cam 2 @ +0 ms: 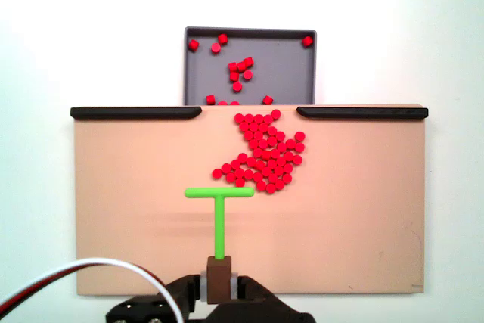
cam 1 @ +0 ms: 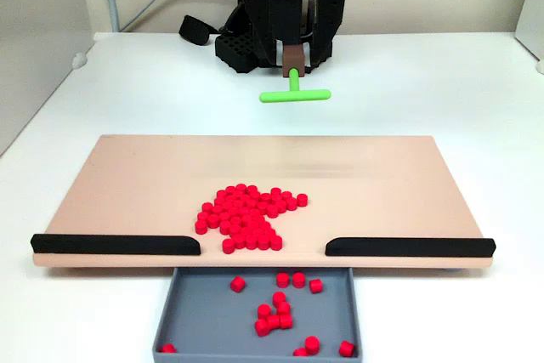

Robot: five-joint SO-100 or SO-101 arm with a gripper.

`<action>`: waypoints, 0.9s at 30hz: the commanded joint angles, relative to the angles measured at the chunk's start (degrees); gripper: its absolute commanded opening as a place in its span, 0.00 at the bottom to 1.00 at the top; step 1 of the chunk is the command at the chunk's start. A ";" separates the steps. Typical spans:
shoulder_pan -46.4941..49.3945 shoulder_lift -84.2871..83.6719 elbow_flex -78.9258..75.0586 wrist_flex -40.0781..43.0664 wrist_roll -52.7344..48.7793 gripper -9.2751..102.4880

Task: Push granules from left to the grey container

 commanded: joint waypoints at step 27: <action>1.67 3.87 -0.53 -0.35 -2.46 0.08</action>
